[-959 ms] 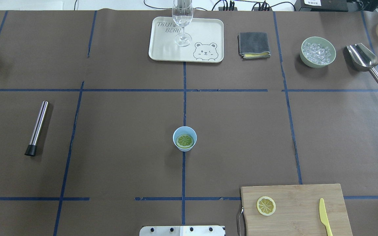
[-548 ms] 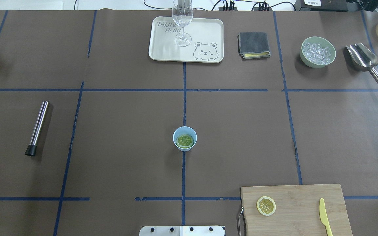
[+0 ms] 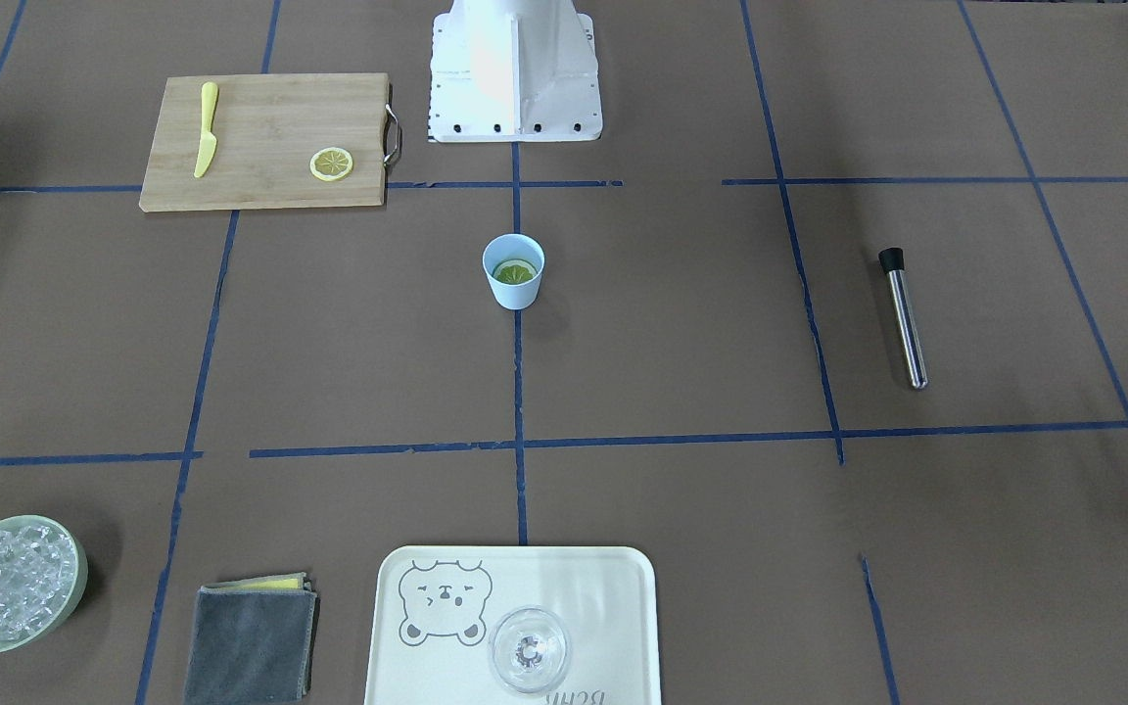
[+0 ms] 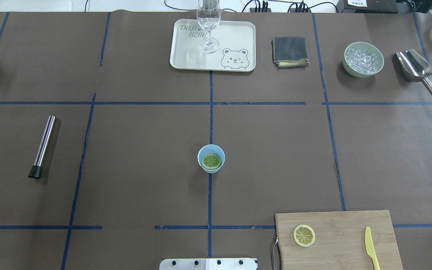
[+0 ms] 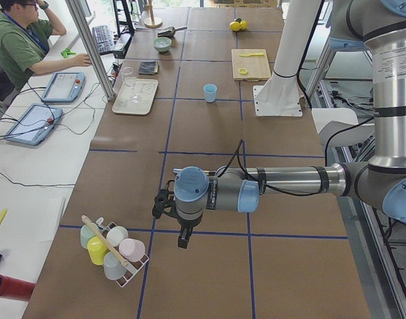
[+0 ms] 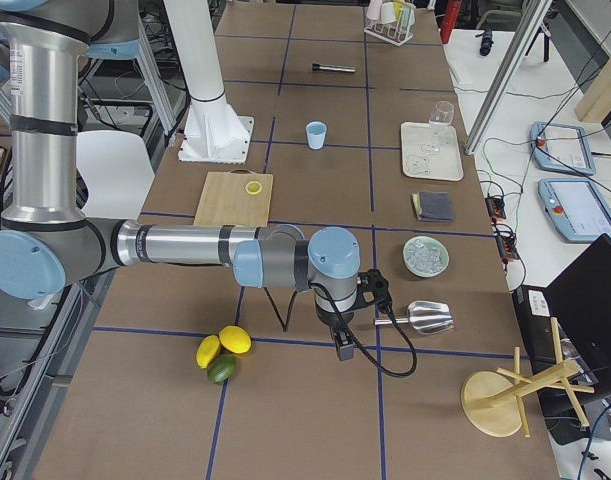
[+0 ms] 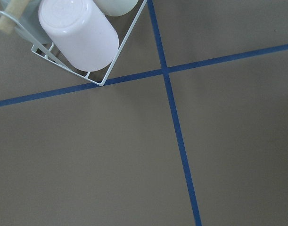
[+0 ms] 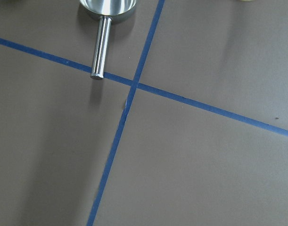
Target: Squeeze lemon into cup
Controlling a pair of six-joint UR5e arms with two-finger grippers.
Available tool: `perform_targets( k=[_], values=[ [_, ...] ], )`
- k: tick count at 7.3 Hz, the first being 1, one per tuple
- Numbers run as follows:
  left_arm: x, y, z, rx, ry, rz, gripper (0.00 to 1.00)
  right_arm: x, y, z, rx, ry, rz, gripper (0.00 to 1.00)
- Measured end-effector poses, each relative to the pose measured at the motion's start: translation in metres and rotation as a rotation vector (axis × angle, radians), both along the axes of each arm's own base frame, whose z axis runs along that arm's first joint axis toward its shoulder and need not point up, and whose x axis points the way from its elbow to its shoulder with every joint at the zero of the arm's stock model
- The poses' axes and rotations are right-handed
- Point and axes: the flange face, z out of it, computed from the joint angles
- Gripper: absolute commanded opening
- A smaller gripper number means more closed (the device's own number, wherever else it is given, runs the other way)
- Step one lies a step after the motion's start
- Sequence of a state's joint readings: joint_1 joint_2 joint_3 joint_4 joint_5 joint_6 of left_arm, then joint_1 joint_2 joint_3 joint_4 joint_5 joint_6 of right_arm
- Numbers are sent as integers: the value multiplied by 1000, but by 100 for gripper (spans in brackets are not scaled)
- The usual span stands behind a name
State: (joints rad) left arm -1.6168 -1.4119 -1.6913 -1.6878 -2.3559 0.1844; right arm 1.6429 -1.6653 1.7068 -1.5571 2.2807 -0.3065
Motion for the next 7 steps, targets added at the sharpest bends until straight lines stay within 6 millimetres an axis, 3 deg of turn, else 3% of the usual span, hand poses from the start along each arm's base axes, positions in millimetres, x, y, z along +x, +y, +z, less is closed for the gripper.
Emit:
perform_targets(
  k=[7],
  values=[
    [-1, -3, -16, 34, -7, -3, 100, -4, 1, 3, -10, -9, -4, 100]
  ],
)
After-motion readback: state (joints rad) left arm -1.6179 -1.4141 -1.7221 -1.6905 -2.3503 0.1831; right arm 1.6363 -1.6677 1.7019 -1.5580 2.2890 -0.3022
